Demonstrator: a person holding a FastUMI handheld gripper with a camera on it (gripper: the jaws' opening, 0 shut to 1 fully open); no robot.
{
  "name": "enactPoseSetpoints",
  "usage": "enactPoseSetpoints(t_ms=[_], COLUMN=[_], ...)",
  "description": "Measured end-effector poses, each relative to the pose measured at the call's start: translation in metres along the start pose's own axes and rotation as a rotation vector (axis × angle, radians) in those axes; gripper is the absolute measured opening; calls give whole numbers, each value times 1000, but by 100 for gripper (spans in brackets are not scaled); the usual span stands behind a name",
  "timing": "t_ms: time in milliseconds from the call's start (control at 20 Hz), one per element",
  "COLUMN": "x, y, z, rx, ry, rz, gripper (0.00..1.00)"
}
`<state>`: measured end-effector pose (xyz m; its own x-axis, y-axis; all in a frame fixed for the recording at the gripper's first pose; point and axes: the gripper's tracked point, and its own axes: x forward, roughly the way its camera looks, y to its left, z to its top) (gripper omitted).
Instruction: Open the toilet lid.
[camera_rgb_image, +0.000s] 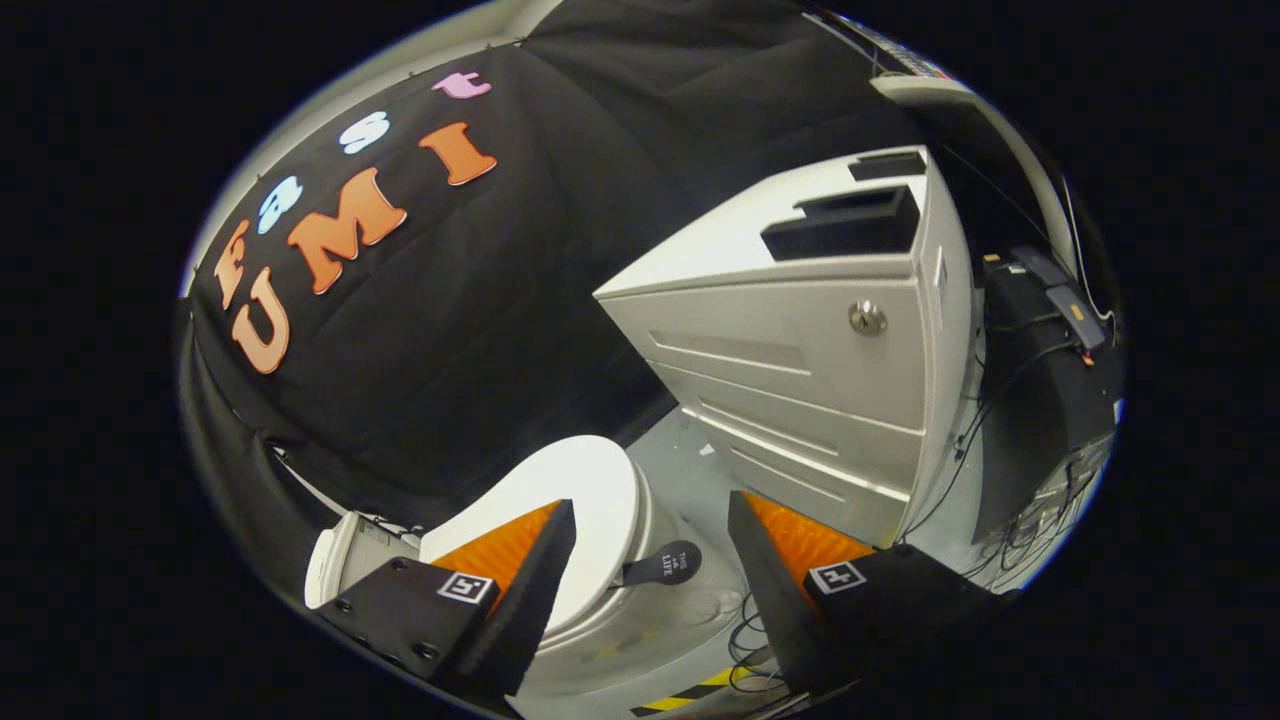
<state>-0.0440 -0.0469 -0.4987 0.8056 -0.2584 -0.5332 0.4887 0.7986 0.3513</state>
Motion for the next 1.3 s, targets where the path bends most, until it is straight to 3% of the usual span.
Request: enactPoseSetpoints(t_ms=[250, 700, 750, 900, 1000, 1100, 1150, 1300], x=[29, 44, 45, 55, 55, 58, 56, 52], y=[-29, -42, -39, -31, -22, -21, -22, -16], z=[-42, -86, -86, -88, -91, -93, -91, -84], rx=[50, 369, 390, 449, 486, 480, 479, 514], ry=[111, 276, 282, 299, 335, 346, 344, 336], rz=[-40, -38, -24, -3, 33, 34, 22, 35], gripper=[98, 96, 93, 73, 70, 51, 50, 31])
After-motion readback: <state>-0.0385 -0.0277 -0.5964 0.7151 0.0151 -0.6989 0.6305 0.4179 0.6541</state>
